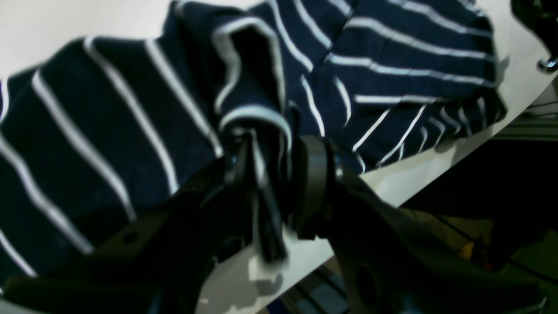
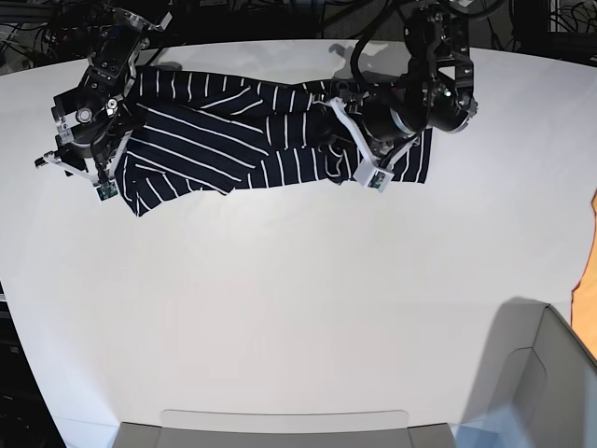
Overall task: Fold the T-shirt properly
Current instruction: 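Move the left gripper to the strip's middle and grasp it, then grasp the strip's other end with the right gripper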
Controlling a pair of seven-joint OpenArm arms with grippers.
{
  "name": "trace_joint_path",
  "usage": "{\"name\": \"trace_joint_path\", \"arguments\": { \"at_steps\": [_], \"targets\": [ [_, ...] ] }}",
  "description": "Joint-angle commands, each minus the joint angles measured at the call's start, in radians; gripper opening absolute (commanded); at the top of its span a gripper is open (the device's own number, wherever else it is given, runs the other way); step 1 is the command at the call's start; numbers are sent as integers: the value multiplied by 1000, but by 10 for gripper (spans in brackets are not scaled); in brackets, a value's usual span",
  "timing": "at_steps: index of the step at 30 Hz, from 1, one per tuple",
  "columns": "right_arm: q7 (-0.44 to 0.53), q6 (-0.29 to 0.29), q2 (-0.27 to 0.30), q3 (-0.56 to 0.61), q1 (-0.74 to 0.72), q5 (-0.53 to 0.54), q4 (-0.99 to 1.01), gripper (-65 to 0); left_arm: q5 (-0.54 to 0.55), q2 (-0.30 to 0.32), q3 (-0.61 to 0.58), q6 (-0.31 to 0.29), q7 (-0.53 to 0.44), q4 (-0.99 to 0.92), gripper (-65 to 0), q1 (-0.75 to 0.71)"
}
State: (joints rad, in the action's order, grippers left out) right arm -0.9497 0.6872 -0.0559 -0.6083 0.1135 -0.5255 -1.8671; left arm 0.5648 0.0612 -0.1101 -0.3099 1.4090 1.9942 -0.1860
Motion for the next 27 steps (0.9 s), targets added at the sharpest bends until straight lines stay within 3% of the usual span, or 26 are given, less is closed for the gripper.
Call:
{"name": "trace_joint_path", "arguments": {
  "at_steps": [1,7,11,14,18,22,24,27],
  "targets": [
    [8,11,9,-2,-11,-2,-19,-439,19,-5,-3,2,-13,20,-478,12],
    [8,11,8,-2,-13,3,-19,-439,62,-8,10,1,-13,20,-488,19],
    [4,11,-8,-2,-22,20,-65,-439,68,-7,57,1,-13,23,-593,13],
    [4,11,-60,1,-25,90,-162,-439,68,-2,80,1,-13,21,-650,10],
    [-15,11,-95,-6,-36,239,-200,-439,67,-1,83,1,-13,20,-650,-11],
    [-206,11,-97,-106,-70,339,-199,-439,64,1,88,1,-13,20,-650,-17],
    [-311,11,-95,-213,-93,382,-197,-439,64,18,88,1,-13,20,-650,-22],
    [-447,11,-58,-287,-96,445,-179,-439,64,36,88,-4,-13,20,-650,-45]
  ]
}}
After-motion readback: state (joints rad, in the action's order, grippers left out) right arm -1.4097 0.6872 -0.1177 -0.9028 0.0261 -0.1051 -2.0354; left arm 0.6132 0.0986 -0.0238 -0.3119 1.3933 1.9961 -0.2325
